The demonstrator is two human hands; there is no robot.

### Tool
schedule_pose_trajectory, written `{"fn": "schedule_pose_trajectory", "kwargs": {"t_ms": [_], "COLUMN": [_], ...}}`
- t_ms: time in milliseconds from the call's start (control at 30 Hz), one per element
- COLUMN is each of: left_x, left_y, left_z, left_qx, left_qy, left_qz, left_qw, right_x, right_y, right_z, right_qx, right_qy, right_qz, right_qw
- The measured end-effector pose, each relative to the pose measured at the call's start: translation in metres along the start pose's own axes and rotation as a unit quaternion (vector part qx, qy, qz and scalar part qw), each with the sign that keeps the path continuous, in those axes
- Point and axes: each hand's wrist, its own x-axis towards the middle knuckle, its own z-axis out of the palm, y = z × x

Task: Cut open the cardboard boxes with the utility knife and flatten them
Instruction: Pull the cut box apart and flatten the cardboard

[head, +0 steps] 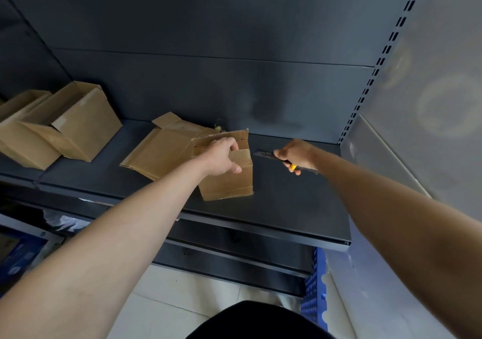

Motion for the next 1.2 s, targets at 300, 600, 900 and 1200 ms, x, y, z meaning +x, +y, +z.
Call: {"fn": "schedule_pose_trajectory", "kwargs": {"t_ms": [300,600,900,1200], "left_x": [0.000,-0.014,-0.026,-0.032], "left_y": [-0.004,-0.009,-0.035,-0.043], "left_z": [-0.001,-0.008,-0.006,-0.009], "left_qx": [0.030,0.049,0.062,-0.056], "left_qy": [0.004,0.078,0.125,0.089], "left_qz": [0.016,0.089,0.184,0.168], "left_qw": [0.999,0.992,0.973,0.980], "right_x": [0.011,0.012,0.008,-0.002], "right_y": [0.041,-0.051,-0.116,-0.139], "right_z": [0.049,0.021,0.046,0.043], "right_qx": [-0.120,0.109,0.073,0.084], "right_qy": [0.004,0.088,0.024,-0.037], "right_qz": [0.158,0.063,0.137,0.121], "right_qw": [0.980,0.988,0.988,0.988]}}
